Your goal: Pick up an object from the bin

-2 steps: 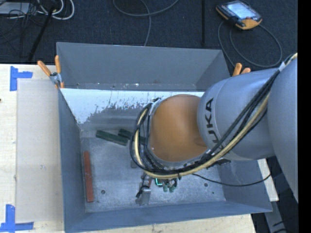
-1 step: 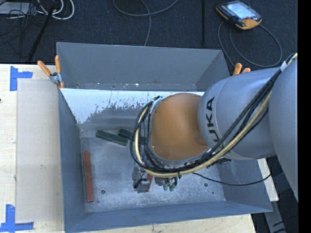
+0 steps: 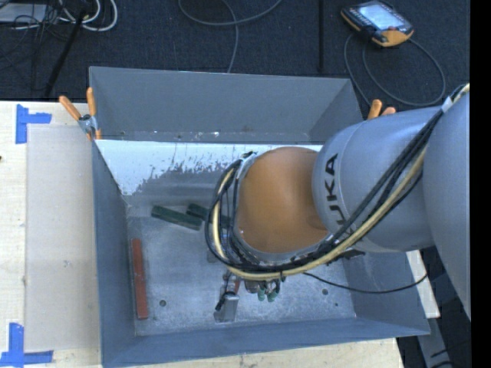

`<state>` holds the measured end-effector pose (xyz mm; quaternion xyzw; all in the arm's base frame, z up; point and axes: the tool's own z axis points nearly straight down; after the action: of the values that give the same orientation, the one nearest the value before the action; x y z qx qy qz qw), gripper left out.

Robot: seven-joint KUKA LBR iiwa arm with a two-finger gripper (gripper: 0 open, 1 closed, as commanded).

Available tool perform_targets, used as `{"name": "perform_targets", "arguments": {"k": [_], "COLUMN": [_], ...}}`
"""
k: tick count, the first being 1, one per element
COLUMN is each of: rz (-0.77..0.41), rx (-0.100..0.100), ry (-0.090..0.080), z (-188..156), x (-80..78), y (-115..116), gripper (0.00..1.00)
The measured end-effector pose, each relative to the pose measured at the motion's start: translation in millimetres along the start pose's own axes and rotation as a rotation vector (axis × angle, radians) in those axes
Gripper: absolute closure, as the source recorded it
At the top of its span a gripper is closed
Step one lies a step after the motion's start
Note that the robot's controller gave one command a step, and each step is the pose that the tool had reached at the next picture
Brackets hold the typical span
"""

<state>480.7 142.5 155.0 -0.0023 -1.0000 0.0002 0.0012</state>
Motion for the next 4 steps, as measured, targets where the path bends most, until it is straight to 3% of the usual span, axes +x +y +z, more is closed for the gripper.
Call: {"name": "perform_targets", "arguments": {"k": [1, 2, 3, 4], "rz": [0.001, -0.003, -0.163, -0.359], "rx": [0.0, -0.001, 0.002, -0.001], "ry": [0.0, -0.003, -0.002, -0.007], "z": [0, 43, 65, 64], "x": [0.0, 2.7, 3.1, 1.1], "y": [0, -38, -50, -67], "gripper": [0.0, 0.0, 0.0, 0.0]}}
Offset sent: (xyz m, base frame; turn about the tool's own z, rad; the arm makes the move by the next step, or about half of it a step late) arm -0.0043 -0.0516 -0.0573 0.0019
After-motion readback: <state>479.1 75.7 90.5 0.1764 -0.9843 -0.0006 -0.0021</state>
